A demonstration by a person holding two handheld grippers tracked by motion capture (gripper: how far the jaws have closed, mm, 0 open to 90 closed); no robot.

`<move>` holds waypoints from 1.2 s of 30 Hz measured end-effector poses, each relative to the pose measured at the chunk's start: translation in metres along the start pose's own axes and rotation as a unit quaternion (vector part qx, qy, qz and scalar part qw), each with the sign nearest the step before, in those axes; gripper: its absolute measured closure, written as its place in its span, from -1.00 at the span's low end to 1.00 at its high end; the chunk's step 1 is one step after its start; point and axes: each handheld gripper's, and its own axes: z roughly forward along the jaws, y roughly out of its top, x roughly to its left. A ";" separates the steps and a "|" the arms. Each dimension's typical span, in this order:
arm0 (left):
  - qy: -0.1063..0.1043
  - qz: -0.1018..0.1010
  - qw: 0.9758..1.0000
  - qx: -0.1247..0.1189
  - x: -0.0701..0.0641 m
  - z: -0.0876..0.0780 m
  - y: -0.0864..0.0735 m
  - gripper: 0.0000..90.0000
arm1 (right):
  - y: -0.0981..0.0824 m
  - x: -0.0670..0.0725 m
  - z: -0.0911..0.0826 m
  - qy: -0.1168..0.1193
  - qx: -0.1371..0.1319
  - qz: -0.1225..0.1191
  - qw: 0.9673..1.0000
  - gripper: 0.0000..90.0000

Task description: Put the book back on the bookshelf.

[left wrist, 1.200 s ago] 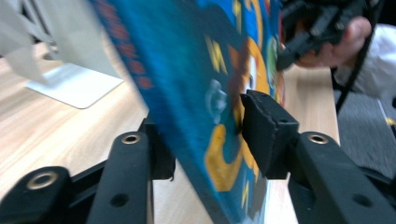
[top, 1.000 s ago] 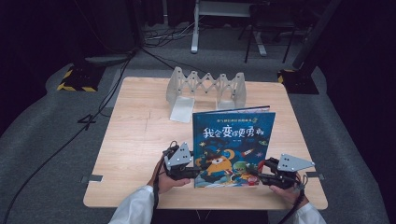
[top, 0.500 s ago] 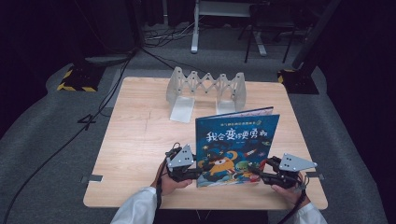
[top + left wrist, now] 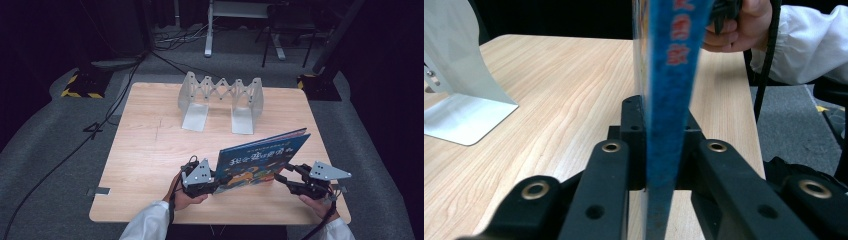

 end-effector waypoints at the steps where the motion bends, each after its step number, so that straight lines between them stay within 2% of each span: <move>1: 0.006 -0.001 1.000 0.000 0.000 0.000 0.000 0.83 | 0.001 -0.001 -0.001 0.000 -0.002 0.001 1.000 0.08; 2: 0.006 0.002 1.000 -0.001 0.001 0.000 -0.001 0.84 | 0.002 -0.002 -0.001 -0.008 -0.007 0.002 1.000 -0.01; 3: 0.005 0.001 1.000 -0.002 0.001 0.000 -0.001 0.84 | 0.003 -0.004 -0.002 -0.018 -0.012 0.004 1.000 -0.02; 5: 0.004 0.002 1.000 -0.003 0.002 0.000 -0.001 0.84 | 0.006 -0.008 -0.003 -0.021 -0.025 0.015 0.999 -0.03; 8: 0.005 0.000 1.000 -0.004 0.003 0.000 -0.001 0.84 | 0.012 -0.012 0.000 -0.028 -0.028 0.022 0.999 -0.10; 13: 0.011 -0.009 1.000 -0.010 0.006 0.001 -0.003 0.84 | 0.016 -0.008 0.017 -0.015 -0.009 0.009 1.000 0.02; 15: 0.015 -0.015 1.000 -0.013 0.006 0.002 -0.003 0.82 | 0.018 -0.003 0.027 -0.040 0.002 0.002 0.999 -0.05; 19: 0.027 -0.020 0.999 -0.027 0.008 0.003 -0.006 0.79 | 0.020 -0.003 0.031 -0.051 0.005 0.012 0.999 -0.05; 28: 0.035 -0.027 0.998 -0.051 0.007 0.009 -0.008 0.77 | 0.019 -0.003 0.031 -0.052 0.000 0.011 0.999 -0.05; 36: 0.037 -0.029 0.998 -0.052 0.006 0.010 -0.004 0.79 | 0.018 -0.004 0.031 -0.049 -0.003 0.015 0.999 -0.06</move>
